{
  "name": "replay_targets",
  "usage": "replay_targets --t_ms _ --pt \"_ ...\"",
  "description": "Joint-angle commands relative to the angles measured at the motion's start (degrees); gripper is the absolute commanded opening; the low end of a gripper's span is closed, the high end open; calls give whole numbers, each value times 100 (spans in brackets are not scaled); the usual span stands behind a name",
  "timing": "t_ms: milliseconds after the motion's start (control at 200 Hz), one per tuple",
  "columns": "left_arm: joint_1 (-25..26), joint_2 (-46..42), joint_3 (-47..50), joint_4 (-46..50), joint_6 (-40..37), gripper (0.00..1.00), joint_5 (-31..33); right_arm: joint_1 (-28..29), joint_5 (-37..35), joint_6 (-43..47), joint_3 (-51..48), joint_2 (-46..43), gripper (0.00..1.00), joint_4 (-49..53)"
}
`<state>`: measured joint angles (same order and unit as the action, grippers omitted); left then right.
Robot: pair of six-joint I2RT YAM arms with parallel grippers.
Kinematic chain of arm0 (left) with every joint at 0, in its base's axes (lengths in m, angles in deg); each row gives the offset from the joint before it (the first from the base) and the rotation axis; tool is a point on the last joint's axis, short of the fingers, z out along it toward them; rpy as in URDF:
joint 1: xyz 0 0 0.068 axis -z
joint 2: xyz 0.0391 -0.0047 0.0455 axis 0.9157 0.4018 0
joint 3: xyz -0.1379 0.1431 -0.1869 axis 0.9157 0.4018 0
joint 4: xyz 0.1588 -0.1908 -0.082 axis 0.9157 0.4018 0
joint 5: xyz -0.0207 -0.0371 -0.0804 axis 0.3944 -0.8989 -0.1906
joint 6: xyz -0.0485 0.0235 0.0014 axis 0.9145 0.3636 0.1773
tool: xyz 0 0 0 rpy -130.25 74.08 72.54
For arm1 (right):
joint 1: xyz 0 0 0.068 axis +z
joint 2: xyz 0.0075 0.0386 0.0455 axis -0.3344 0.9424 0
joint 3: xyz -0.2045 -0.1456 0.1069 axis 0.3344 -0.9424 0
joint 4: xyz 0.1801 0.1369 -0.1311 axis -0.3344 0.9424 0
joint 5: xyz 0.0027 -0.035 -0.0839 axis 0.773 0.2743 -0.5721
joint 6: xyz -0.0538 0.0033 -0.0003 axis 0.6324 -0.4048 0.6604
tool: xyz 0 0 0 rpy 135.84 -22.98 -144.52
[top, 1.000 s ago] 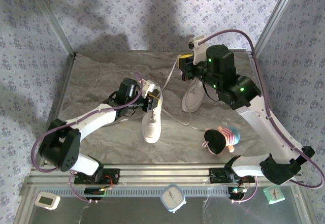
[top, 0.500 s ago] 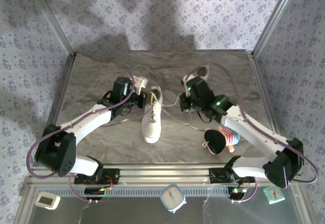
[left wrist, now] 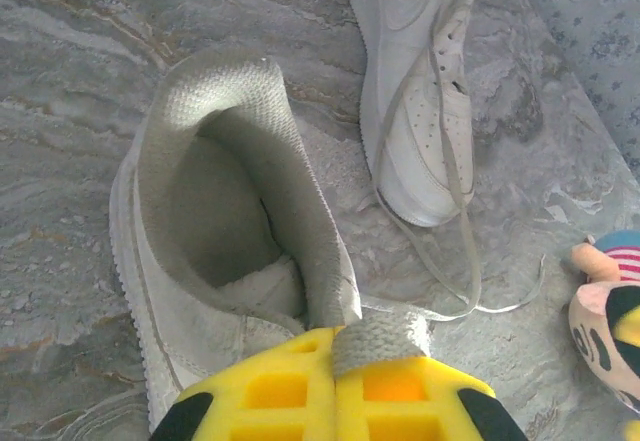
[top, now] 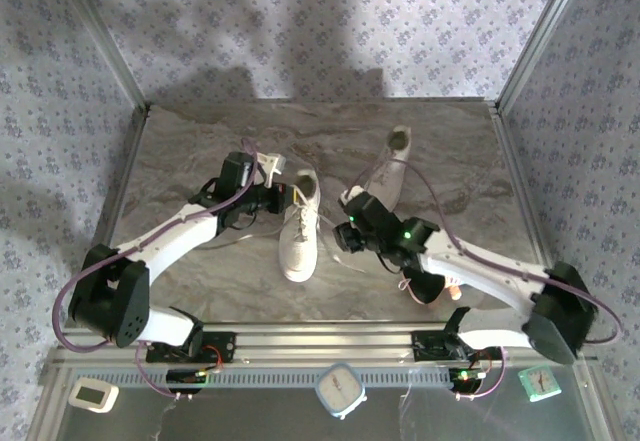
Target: Tie the shoes
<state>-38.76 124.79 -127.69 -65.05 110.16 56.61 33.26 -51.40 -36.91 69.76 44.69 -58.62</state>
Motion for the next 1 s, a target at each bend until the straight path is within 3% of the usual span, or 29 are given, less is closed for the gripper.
replay_targets --t_ms 0,150,235,400,715,994 --pt "-84 93 -387 354 155 0 -259 336 -1177 446 -326 -638 54 -717" --pt "-190 310 -673 752 197 0 -596 1185 -404 1698 -407 -279 53 -1771" --pt "-224 417 -910 1091 131 0 -745 1688 -185 2175 -123 579 53 -2114" --pt "-224 531 -1243 1530 -7 0 -892 2148 23 2834 824 2315 50 -2346" --pt "-224 737 -1609 2138 -309 0 -1110 1909 656 3324 2932 4647 49 -2430" --pt "-224 841 -1826 2437 -553 0 -1244 1660 1343 3473 4982 6297 53 -1632"
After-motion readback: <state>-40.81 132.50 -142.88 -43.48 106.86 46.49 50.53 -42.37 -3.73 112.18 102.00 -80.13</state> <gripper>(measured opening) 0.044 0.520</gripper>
